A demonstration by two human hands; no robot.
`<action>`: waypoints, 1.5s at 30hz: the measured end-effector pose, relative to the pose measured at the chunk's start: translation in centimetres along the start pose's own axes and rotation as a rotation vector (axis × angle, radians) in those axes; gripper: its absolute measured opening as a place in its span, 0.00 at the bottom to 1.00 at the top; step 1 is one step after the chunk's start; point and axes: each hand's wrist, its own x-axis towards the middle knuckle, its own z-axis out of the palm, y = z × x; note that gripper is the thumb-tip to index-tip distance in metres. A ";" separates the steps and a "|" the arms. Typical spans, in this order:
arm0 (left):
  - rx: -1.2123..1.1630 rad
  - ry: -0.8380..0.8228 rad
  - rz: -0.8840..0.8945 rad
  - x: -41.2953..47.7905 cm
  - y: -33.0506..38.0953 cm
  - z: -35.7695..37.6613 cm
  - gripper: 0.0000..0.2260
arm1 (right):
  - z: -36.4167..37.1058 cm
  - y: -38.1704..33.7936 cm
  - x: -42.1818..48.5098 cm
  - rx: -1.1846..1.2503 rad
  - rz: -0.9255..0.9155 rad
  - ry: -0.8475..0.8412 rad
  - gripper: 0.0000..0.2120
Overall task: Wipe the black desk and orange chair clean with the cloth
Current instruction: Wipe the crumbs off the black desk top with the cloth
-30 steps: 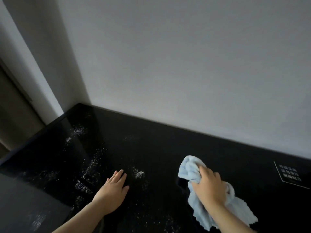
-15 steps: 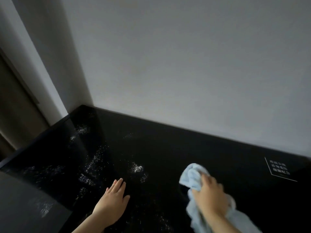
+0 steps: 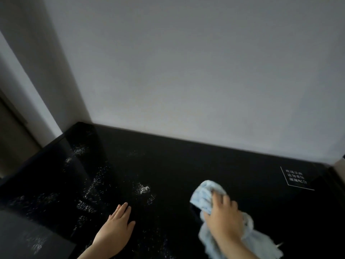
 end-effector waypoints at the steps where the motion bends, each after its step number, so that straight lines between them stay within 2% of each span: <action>1: -0.002 0.017 0.002 0.0 0.0 0.0 0.26 | 0.6 -1.6 -1.1 0.043 -0.117 0.052 0.37; 3: -0.008 0.053 0.006 -0.1 0.1 0.0 0.26 | 0.9 -5.4 -3.0 0.027 -0.362 -0.033 0.36; 4: -0.006 0.065 0.010 -0.2 0.2 0.0 0.25 | 0.9 -6.8 -3.4 0.094 -0.448 -0.126 0.34; 5: -0.003 0.068 0.016 -0.3 0.2 -0.2 0.25 | 0.8 -7.8 -2.9 0.145 -0.461 -0.148 0.32; 6: -0.006 0.065 0.025 -0.4 0.1 -0.4 0.24 | 1.2 -7.7 -1.4 0.165 -0.435 -0.175 0.30; 8: -0.027 0.059 0.034 -0.4 -0.1 -0.7 0.24 | 0.8 -5.9 2.4 0.173 -0.248 -0.116 0.28; 11: -0.019 0.088 0.012 -0.3 -0.1 -0.8 0.24 | 0.4 -2.2 6.2 -0.018 0.046 -0.050 0.29; 13: -0.009 0.100 -0.019 0.2 0.1 -1.2 0.24 | 1.4 -2.5 5.4 -0.080 0.086 -0.082 0.30; 16: -0.007 0.105 -0.059 1.3 0.4 -1.7 0.25 | 3.3 -5.8 2.7 0.081 -0.210 -0.166 0.29; 18: 0.010 0.128 -0.083 1.7 0.7 -1.9 0.26 | 2.9 -6.5 2.8 0.244 -0.305 -0.184 0.26; 20: 0.016 0.159 -0.112 2.5 0.9 -2.5 0.27 | 1.8 -4.6 5.3 0.283 -0.193 -0.041 0.25; 22: -0.004 0.155 -0.135 3.3 1.0 -3.3 0.27 | 0.9 -1.5 8.2 0.177 0.047 0.055 0.23; 24: -0.030 0.086 -0.134 4.0 1.0 -3.9 0.27 | 0.5 0.7 10.1 0.093 0.278 0.007 0.25; 26: -0.003 0.046 -0.112 4.3 0.7 -3.8 0.26 | 0.9 0.0 10.5 0.032 0.350 -0.088 0.28; 28: 0.029 0.051 -0.089 4.2 0.3 -3.4 0.26 | 1.5 -2.8 9.6 -0.007 0.195 -0.121 0.28; 31: 0.031 0.062 -0.058 3.9 -0.2 -3.5 0.26 | 3.3 -7.5 5.9 0.070 -0.338 -0.130 0.28; 32: 0.020 0.072 -0.052 3.8 -0.5 -3.7 0.25 | 3.5 -8.6 4.8 0.118 -0.471 -0.162 0.27; 33: 0.012 0.085 -0.043 3.7 -0.7 -3.9 0.25 | 3.5 -9.3 4.8 0.168 -0.528 -0.186 0.26; 34: 0.007 0.094 -0.030 3.7 -1.0 -4.0 0.26 | 3.3 -9.6 5.7 0.210 -0.515 -0.175 0.25; 37: -0.003 0.074 -0.004 3.4 -1.5 -3.7 0.27 | 3.2 -9.8 10.2 0.200 -0.247 -0.051 0.22; 39: -0.014 0.051 -0.005 3.4 -1.5 -3.5 0.27 | 3.2 -10.5 12.4 0.146 -0.150 -0.064 0.20; 40: -0.028 0.038 -0.006 3.5 -1.5 -3.6 0.27 | 3.3 -11.3 12.9 0.099 -0.161 -0.086 0.19; 43: -0.104 0.037 -0.007 3.8 -1.8 -3.6 0.26 | 4.0 -14.1 11.9 -0.009 -0.431 -0.107 0.21; 45: -0.187 0.063 -0.020 4.0 -1.8 -3.7 0.27 | 4.5 -15.0 10.1 0.032 -0.668 -0.192 0.22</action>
